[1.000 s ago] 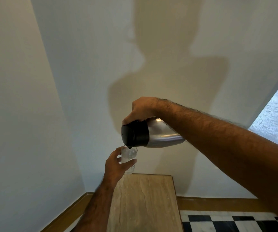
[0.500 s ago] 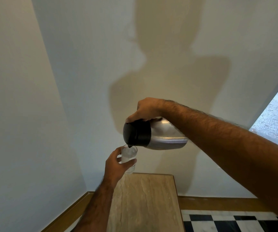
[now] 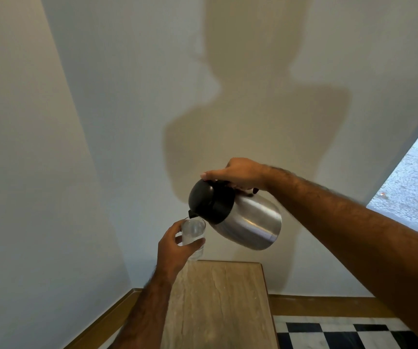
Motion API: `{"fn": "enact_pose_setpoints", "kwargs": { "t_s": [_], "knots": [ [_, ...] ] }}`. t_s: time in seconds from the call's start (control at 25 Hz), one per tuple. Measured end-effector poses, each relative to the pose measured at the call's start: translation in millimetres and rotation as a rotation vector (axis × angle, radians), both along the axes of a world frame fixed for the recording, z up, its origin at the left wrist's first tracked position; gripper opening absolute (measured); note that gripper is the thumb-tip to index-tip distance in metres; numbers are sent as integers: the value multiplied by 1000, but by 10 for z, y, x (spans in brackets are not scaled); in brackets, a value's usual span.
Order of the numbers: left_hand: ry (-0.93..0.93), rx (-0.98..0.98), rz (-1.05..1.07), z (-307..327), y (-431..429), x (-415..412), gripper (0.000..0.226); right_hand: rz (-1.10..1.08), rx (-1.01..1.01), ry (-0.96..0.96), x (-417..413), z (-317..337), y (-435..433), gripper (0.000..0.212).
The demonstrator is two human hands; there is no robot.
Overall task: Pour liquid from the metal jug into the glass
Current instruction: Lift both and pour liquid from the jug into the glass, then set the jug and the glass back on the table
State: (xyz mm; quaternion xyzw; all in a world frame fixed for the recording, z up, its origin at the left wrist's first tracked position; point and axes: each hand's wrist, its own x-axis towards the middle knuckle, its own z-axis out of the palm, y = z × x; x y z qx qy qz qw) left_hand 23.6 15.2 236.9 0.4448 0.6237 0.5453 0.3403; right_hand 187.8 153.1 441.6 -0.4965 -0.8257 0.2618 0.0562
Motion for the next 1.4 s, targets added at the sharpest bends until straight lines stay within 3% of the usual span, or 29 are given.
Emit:
{"fn": "enact_pose_setpoints", "kwargs": {
  "t_s": [0.16, 0.44, 0.76, 1.08, 1.4],
  "knots": [
    [28, 8, 37, 21, -23, 35, 57, -165, -132, 287, 203, -129, -157, 72],
    [34, -18, 74, -50, -57, 94, 51, -504, -170, 753, 461, -684, -441, 70],
    [60, -55, 99, -429, -44, 139, 61, -780, -209, 1072, 540, -1450, -657, 55],
    [119, -137, 157, -1049, 31, 207, 68, -887, -253, 1097, 524, -2507, -762, 52],
    [134, -226, 137, -2183, 69, 244, 63, -943, -260, 1112, 666, -3661, -766, 41]
  ]
}}
